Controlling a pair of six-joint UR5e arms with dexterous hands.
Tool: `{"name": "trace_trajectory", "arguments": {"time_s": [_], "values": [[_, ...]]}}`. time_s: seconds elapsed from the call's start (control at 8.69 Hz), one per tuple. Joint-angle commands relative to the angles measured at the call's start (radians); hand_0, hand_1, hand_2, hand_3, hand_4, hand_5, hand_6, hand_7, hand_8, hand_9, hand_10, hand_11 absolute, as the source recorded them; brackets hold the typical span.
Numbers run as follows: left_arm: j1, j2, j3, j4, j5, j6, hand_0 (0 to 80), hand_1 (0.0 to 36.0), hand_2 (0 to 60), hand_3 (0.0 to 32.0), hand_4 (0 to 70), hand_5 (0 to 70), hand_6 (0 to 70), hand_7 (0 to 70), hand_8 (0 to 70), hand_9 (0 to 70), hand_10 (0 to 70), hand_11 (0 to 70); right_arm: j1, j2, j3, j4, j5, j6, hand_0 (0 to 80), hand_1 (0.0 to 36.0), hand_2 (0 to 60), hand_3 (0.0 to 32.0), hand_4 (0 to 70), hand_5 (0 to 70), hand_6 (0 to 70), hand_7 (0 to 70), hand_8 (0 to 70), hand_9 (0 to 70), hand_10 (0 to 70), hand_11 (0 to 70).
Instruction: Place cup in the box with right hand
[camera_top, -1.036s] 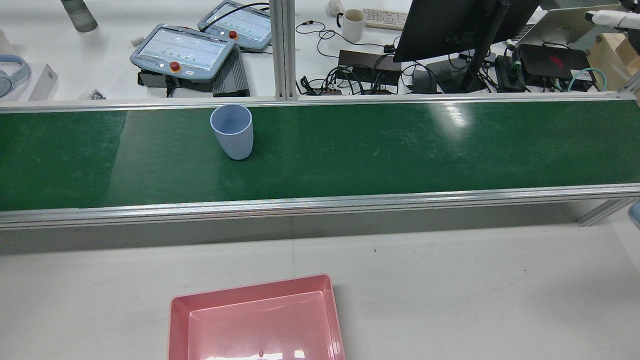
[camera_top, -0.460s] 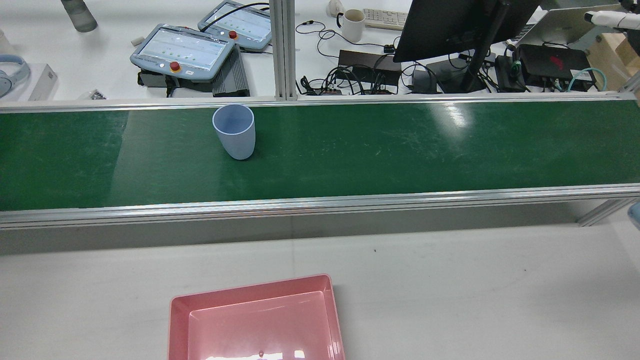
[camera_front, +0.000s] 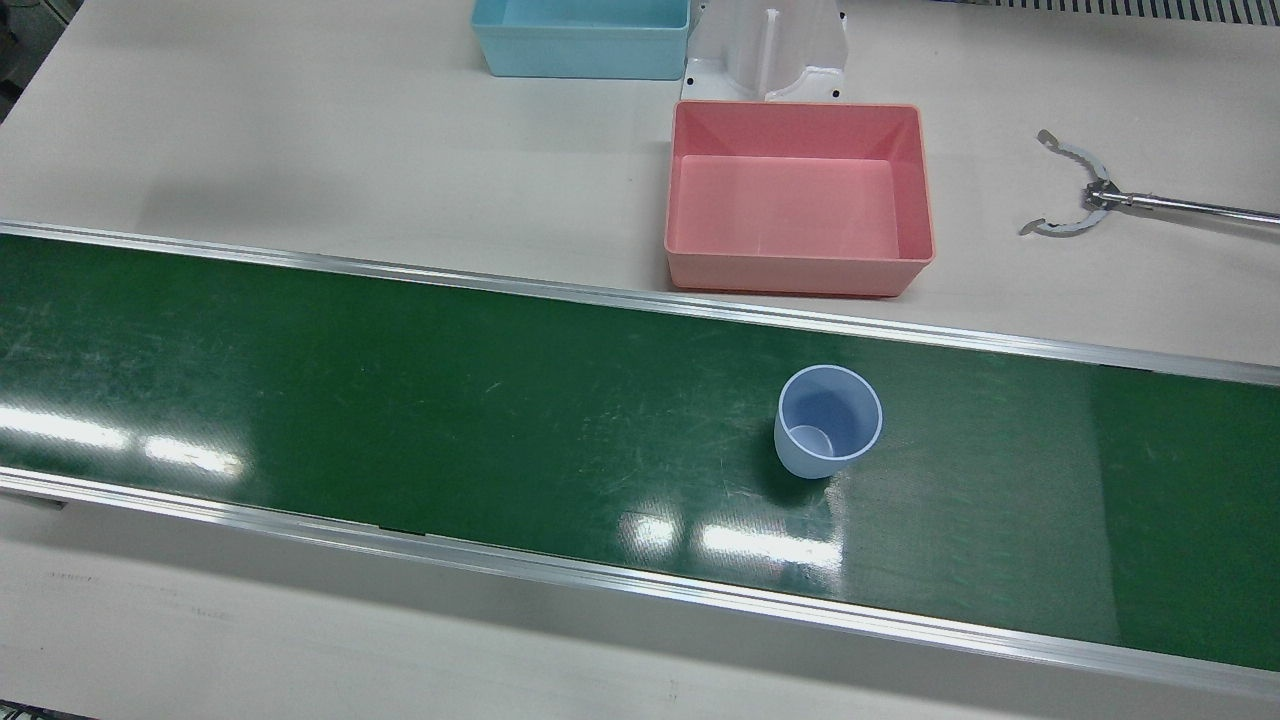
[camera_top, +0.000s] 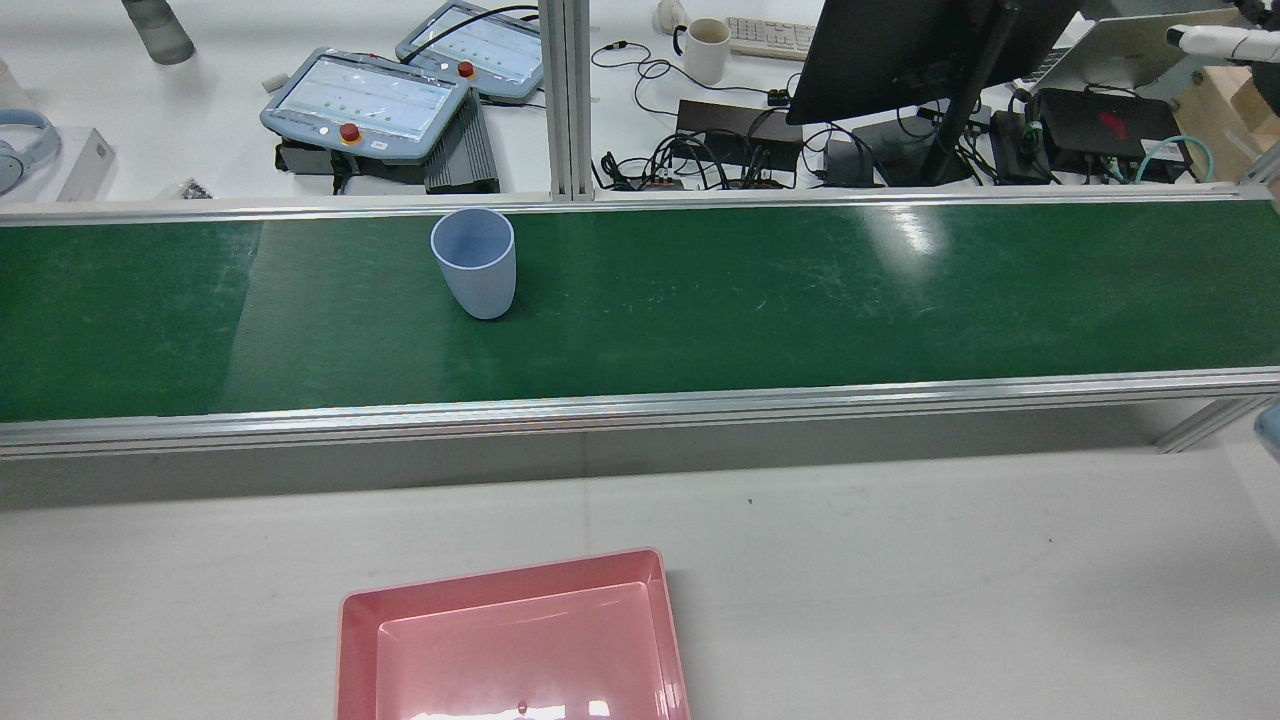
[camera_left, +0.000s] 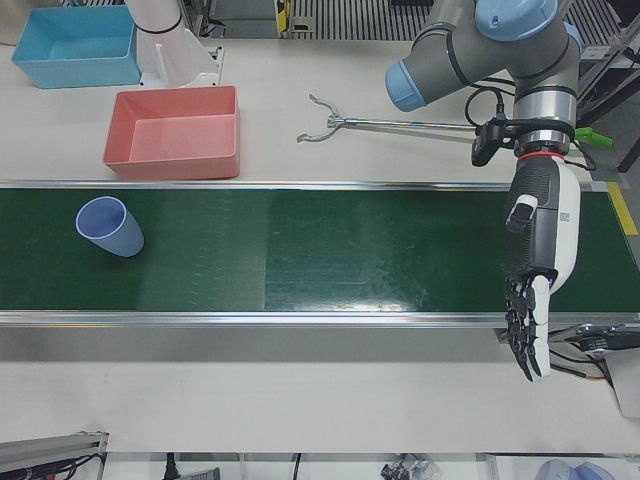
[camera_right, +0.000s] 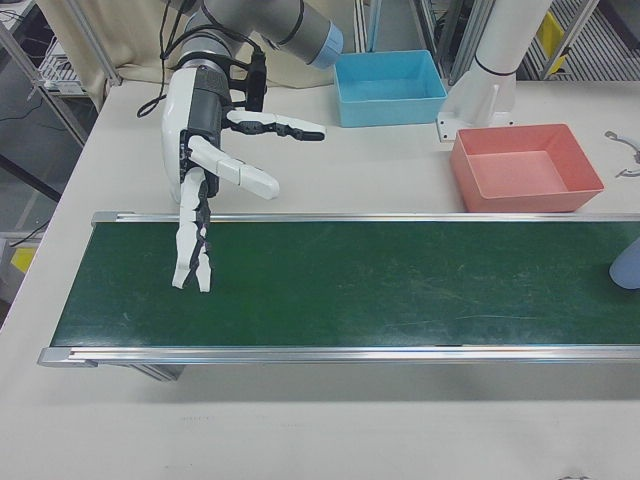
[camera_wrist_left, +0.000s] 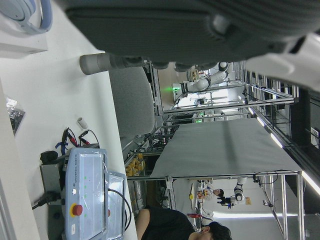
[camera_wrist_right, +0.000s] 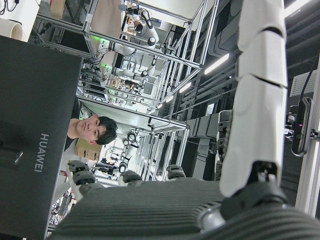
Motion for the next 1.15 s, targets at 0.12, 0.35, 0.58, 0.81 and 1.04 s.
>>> {"name": "trace_trajectory", "arguments": {"time_s": [0.12, 0.35, 0.58, 0.81, 1.04], "values": [[0.000, 0.000, 0.000, 0.000, 0.000, 0.000, 0.0, 0.0, 0.0, 0.0, 0.0, 0.0, 0.0, 0.0, 0.0, 0.0, 0.0, 0.0, -0.002, -0.002, -0.002, 0.000, 0.000, 0.000, 59.9, 22.2, 7.9, 32.0, 9.4, 7.7, 0.0, 7.0, 0.0, 0.0, 4.7, 9.6], [0.000, 0.000, 0.000, 0.000, 0.000, -0.001, 0.0, 0.0, 0.0, 0.0, 0.0, 0.0, 0.0, 0.0, 0.0, 0.0, 0.0, 0.0, -0.002, -0.002, -0.002, 0.000, 0.000, 0.000, 60.0, 22.1, 7.9, 32.0, 9.7, 7.7, 0.0, 7.0, 0.0, 0.0, 4.6, 9.5], [0.000, 0.000, 0.000, 0.000, 0.000, 0.000, 0.0, 0.0, 0.0, 0.0, 0.0, 0.0, 0.0, 0.0, 0.0, 0.0, 0.0, 0.0, -0.003, -0.002, -0.003, 0.000, 0.000, 0.000, 59.9, 22.1, 7.6, 32.0, 9.9, 7.7, 0.0, 7.5, 0.0, 0.1, 4.8, 9.7], [0.000, 0.000, 0.000, 0.000, 0.000, -0.001, 0.0, 0.0, 0.0, 0.0, 0.0, 0.0, 0.0, 0.0, 0.0, 0.0, 0.0, 0.0, -0.003, -0.002, -0.003, 0.000, 0.000, 0.000, 59.9, 22.1, 7.7, 32.0, 10.0, 7.7, 0.0, 7.8, 0.0, 0.1, 4.7, 9.6], [0.000, 0.000, 0.000, 0.000, 0.000, 0.000, 0.0, 0.0, 0.0, 0.0, 0.0, 0.0, 0.0, 0.0, 0.0, 0.0, 0.0, 0.0, -0.003, -0.002, -0.003, 0.000, 0.000, 0.000, 60.0, 22.0, 7.4, 32.0, 10.2, 7.7, 0.0, 7.8, 0.0, 0.1, 4.7, 9.5]]}}
